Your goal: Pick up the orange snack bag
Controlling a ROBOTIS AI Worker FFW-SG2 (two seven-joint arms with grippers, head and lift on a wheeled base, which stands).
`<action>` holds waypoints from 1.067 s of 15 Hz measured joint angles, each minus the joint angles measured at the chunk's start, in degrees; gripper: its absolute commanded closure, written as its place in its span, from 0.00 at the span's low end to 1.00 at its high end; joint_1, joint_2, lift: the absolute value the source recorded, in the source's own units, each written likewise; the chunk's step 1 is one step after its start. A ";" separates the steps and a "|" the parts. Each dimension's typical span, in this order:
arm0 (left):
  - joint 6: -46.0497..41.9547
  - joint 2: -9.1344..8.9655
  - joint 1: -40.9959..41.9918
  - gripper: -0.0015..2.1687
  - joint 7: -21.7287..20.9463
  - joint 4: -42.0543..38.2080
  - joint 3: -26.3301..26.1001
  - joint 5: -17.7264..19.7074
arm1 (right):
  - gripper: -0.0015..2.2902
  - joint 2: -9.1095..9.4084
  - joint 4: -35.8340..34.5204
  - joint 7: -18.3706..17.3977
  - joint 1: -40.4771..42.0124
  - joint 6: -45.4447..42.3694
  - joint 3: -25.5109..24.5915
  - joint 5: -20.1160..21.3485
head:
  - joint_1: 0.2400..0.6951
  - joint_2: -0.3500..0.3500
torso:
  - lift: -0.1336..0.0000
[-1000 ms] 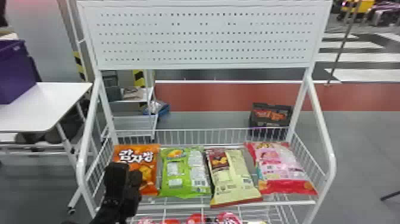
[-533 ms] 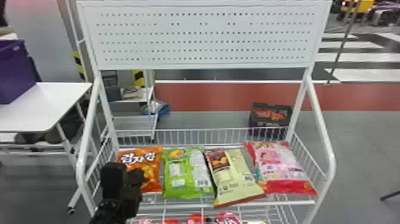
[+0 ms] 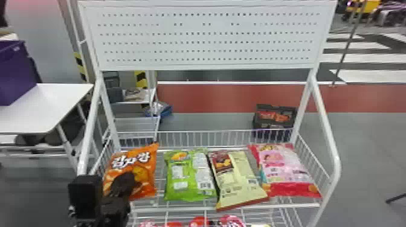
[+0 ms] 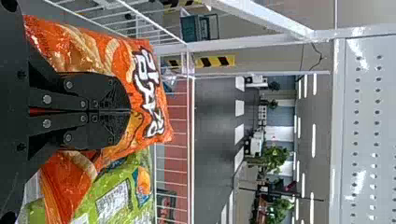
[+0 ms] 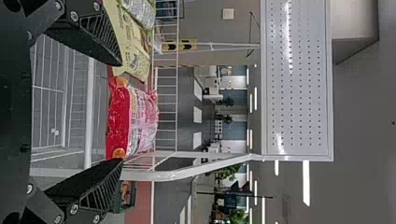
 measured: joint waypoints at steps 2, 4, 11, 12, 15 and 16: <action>-2.12 0.30 4.94 0.72 -0.13 -3.74 1.47 0.59 | 0.07 0.05 0.09 0.01 -0.12 0.00 0.00 -0.06 | 0.57 0.50 | 1.00; -5.55 0.90 9.80 0.72 -0.22 -6.69 2.06 0.63 | 0.07 0.21 0.32 0.02 -0.25 0.00 0.09 -0.06 | 0.57 0.50 | 1.00; -17.93 2.76 23.19 0.72 -1.97 -11.26 2.95 -0.37 | 0.07 0.19 0.38 0.07 -0.29 0.00 0.26 -0.04 | 0.57 0.50 | 1.00; -19.83 3.08 24.75 0.72 -1.95 -11.34 3.41 -0.44 | 0.07 0.18 0.37 0.08 -0.23 0.00 0.26 -0.04 | 0.57 0.50 | 1.00; -24.16 3.48 28.13 0.72 -2.53 -10.73 4.30 -0.51 | 0.07 0.17 0.31 0.05 0.00 0.00 0.28 0.04 | 0.57 0.50 | 1.00; -25.98 3.55 29.29 0.72 -2.89 -10.55 4.46 -0.75 | 0.07 0.17 0.29 0.04 0.06 0.00 0.29 0.05 | 0.57 0.50 | 1.00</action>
